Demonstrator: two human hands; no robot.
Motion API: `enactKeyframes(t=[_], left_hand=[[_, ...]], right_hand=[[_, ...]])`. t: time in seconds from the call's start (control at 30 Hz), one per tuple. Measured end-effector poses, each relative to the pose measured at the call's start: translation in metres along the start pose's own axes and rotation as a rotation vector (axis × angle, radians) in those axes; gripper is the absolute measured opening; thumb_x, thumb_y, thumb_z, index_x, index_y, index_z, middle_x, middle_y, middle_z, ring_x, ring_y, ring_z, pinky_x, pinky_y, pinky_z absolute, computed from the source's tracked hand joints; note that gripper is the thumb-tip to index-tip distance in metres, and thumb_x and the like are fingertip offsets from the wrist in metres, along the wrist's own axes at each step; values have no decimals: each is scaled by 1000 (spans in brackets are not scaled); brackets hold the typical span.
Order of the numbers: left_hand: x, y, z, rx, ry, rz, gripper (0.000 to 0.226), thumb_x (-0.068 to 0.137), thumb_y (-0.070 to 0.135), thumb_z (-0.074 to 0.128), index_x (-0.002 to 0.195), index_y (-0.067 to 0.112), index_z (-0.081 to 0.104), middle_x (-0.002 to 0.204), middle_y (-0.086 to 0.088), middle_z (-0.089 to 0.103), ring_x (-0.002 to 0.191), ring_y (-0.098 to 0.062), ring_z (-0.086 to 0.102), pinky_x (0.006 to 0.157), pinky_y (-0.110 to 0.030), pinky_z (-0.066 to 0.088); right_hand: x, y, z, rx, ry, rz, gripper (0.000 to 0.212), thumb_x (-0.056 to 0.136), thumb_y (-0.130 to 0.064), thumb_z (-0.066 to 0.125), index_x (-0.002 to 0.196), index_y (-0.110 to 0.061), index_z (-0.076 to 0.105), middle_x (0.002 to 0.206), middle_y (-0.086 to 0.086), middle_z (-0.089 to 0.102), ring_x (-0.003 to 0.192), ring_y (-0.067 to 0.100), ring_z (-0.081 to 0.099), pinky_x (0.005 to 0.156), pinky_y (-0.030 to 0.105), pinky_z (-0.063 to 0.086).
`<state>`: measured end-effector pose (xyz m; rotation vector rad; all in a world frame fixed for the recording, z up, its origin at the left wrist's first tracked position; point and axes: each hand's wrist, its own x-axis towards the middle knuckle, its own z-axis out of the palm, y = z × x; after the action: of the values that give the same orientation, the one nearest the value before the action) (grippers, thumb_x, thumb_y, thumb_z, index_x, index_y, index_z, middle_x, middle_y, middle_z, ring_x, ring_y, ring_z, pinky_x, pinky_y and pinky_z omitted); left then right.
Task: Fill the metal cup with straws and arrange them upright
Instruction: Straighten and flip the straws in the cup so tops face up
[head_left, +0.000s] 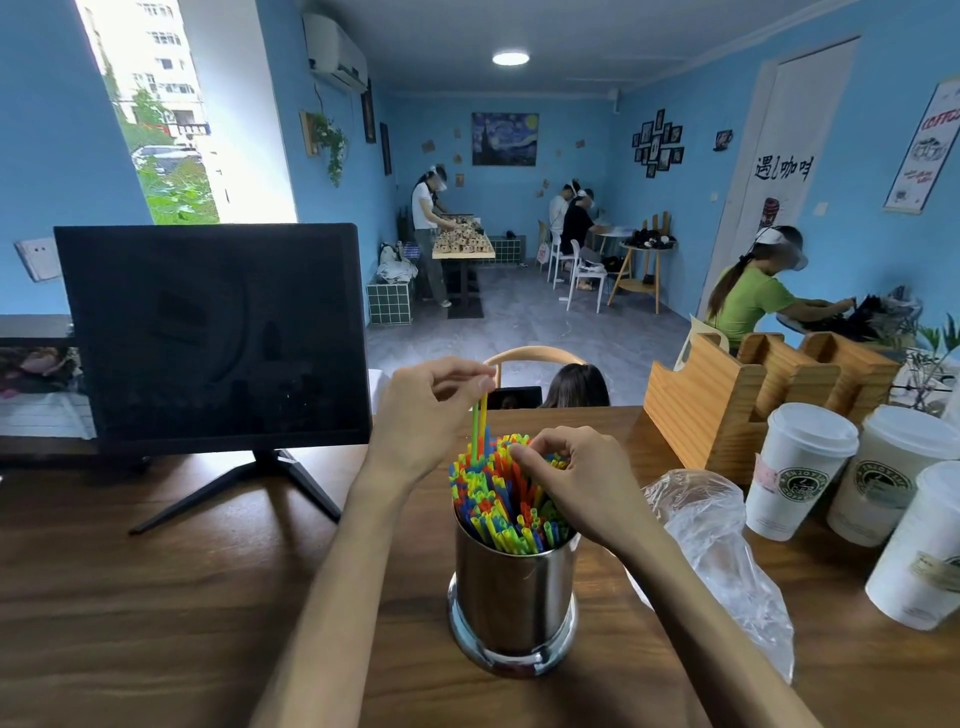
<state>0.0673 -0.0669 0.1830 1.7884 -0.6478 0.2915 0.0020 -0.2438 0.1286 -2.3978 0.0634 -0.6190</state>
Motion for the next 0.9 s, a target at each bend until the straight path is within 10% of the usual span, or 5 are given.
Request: enactKeyframes(t=[0.33,0.53,0.73,0.9], left_hand=[[-14,56,-23,-339,332,362,9,95,15,68,103,17,72,102,-2,78,99,-19,75,89,-33,58],[-29,48,-12,-476,130,319,11,91,11,67,100,8,72,100,-6,78,96,-23,75,84,-31,58],[-38,17,-11,-493,-135,154,19,82,2,71,98,11,75,102,-3,79,103,-18,74,88,-23,56],[-39,2,-17,-485,-268,-5,28,72,1,77,98,8,76,101,-8,79,99,-18,75,85,-25,58]], right_hand=[[-12,-19,-11,318,142,-64,13,94,-37,68,88,-29,77,86,-18,73,91,0,67,80,21,52],[-3,-60,-29,1184,-292,303,65,90,-55,45,125,-4,62,105,17,77,85,25,76,69,25,61],[10,-58,-34,1558,-141,501,20,94,-18,63,101,-1,70,106,18,76,83,22,77,63,21,61],[13,-49,-31,1402,-195,490,16,98,-15,59,105,-3,67,97,13,78,77,17,76,59,22,61]])
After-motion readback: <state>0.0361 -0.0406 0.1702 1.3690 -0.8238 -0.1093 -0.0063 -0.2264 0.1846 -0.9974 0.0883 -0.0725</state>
